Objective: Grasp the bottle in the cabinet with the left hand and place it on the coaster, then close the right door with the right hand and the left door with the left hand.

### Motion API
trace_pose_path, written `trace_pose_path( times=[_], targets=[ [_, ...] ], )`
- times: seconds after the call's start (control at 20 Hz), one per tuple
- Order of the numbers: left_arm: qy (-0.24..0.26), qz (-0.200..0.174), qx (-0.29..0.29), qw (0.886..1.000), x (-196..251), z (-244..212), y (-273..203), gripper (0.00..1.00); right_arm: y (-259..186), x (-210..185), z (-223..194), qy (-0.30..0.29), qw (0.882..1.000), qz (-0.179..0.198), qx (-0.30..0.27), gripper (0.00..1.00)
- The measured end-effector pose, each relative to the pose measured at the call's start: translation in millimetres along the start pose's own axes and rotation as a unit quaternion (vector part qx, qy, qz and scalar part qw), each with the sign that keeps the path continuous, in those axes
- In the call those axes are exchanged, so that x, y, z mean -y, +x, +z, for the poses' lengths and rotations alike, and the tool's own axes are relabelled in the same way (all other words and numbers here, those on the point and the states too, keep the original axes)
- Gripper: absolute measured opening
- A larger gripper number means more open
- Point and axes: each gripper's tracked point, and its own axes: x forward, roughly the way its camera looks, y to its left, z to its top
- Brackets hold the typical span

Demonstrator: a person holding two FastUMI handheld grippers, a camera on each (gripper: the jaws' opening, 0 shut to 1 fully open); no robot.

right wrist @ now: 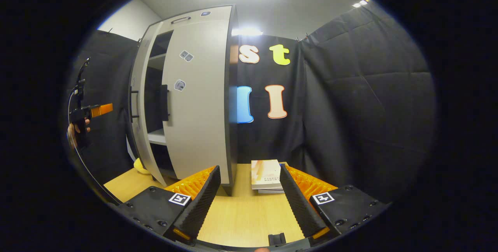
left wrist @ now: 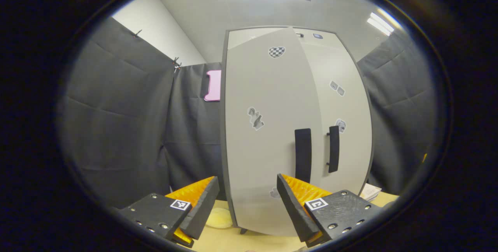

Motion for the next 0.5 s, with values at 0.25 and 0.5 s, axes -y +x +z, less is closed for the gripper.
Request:
trace_pose_path(
  times=[0.25,0.5],
  targets=[
    [0.018,0.022,0.0,1.0,-18.4,2.8,-59.3,0.89,-15.1,-15.8,17.4,-0.01,1.0,0.024,0.017,0.97],
    [0.033,0.023,-0.005,0.999,-40.0,3.1,-101.3,0.89,-40.7,-33.3,23.1,-0.005,0.999,0.021,0.031,0.98]
  ],
)
